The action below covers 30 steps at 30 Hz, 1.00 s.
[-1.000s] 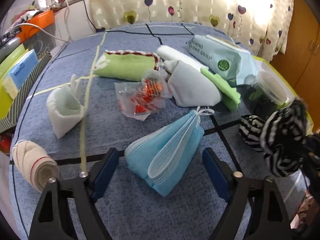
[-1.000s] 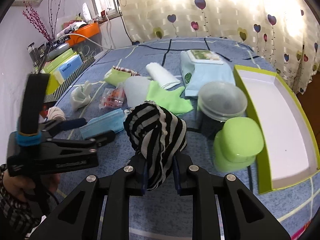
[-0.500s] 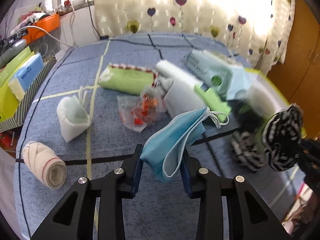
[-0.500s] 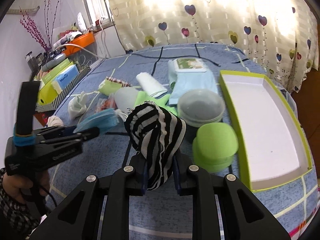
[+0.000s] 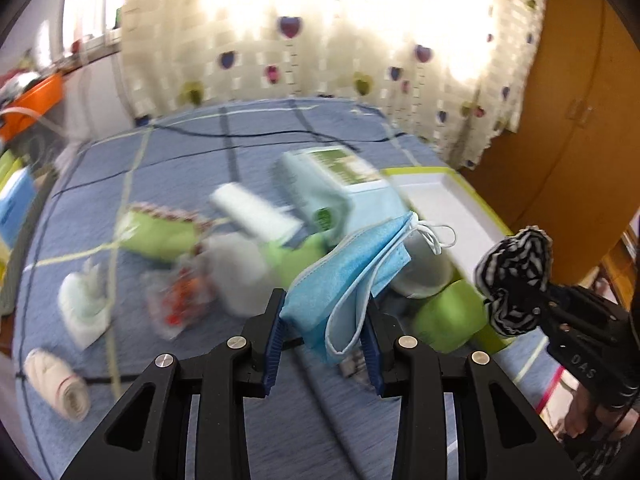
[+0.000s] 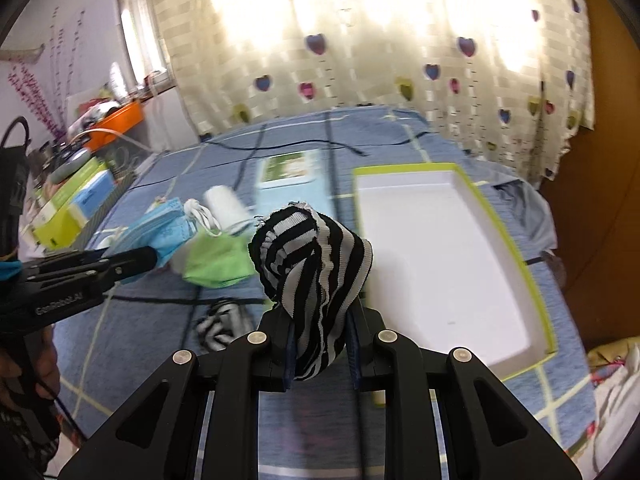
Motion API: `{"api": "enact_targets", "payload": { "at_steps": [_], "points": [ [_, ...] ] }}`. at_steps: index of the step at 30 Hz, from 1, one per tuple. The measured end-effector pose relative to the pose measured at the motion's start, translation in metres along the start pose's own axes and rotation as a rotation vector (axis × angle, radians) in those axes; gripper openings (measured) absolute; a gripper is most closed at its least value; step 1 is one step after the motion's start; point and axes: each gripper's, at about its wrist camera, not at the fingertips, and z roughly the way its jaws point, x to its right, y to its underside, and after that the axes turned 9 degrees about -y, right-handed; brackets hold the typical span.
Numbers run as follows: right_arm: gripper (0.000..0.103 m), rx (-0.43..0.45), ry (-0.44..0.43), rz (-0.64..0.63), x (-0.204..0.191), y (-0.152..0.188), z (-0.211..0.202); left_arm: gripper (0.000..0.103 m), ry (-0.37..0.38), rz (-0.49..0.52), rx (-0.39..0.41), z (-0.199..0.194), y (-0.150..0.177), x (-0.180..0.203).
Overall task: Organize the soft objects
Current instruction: 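Carry the mask and sock ball into the white box and release both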
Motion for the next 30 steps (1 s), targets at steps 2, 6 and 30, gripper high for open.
{"api": "enact_targets", "payload": {
  "at_steps": [2,6,30],
  "points": [
    [0.021,0.005,0.031,0.019,0.014,-0.002,-0.003,0.033,0.015,0.018,-0.006,0.005,-0.007,0.014],
    [0.021,0.006,0.075,0.054,0.038,-0.005,-0.005,0.033,0.071,0.057,-0.008,0.012,-0.023,0.042],
    [0.021,-0.092,0.232,0.113,0.103,0.011,0.02,0.034,0.165,0.227,-0.163,0.096,-0.059,0.157]
  ]
}}
